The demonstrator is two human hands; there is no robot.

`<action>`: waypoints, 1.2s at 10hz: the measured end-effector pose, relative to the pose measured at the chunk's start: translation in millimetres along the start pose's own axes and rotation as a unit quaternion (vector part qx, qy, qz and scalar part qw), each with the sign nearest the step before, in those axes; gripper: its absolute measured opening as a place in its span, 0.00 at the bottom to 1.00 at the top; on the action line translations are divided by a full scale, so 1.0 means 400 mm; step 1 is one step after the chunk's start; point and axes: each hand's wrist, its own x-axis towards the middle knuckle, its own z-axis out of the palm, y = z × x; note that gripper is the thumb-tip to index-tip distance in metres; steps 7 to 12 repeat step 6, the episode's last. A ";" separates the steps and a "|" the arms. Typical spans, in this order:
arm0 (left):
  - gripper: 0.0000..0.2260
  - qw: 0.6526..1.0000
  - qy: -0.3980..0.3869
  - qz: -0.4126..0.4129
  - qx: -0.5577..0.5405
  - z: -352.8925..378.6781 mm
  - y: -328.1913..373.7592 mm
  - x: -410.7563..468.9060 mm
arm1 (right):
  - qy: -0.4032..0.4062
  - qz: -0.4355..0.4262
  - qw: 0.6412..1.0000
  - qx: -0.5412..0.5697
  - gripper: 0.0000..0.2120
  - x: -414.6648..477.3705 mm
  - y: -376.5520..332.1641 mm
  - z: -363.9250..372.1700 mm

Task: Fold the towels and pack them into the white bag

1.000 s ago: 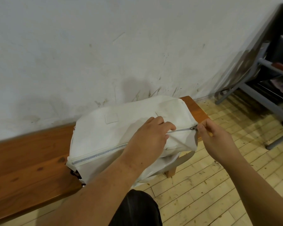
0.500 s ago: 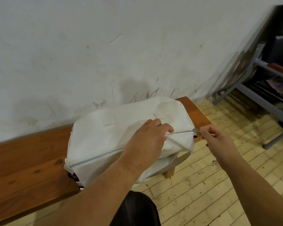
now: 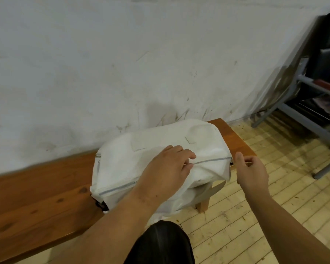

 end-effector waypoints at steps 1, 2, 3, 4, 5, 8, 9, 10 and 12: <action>0.11 0.999 -0.001 -0.052 -0.014 -0.075 -0.006 -0.046 | -0.043 -0.055 0.996 0.049 0.19 -0.076 -0.083 -0.015; 0.10 0.995 0.013 -0.092 -0.047 -0.172 0.000 -0.101 | -0.130 -0.092 0.983 0.096 0.24 -0.168 -0.190 -0.030; 0.11 0.991 0.037 -0.118 -0.053 -0.283 0.023 -0.153 | -0.204 -0.133 0.961 0.133 0.25 -0.274 -0.302 -0.044; 0.14 0.984 0.083 -0.140 -0.068 -0.408 0.053 -0.201 | -0.238 -0.177 0.940 0.165 0.24 -0.391 -0.420 -0.059; 0.17 0.974 0.140 -0.157 -0.079 -0.531 0.079 -0.252 | -0.245 -0.242 0.926 0.155 0.26 -0.501 -0.526 -0.070; 0.20 0.970 0.174 -0.164 -0.046 -0.645 0.101 -0.299 | -0.265 -0.276 0.909 0.164 0.27 -0.594 -0.622 -0.076; 0.20 0.970 0.174 -0.164 -0.046 -0.645 0.101 -0.299 | -0.265 -0.276 0.909 0.164 0.27 -0.594 -0.622 -0.076; 0.20 0.970 0.174 -0.164 -0.046 -0.645 0.101 -0.299 | -0.265 -0.276 0.909 0.164 0.27 -0.594 -0.622 -0.076; 0.20 0.970 0.174 -0.164 -0.046 -0.645 0.101 -0.299 | -0.265 -0.276 0.909 0.164 0.27 -0.594 -0.622 -0.076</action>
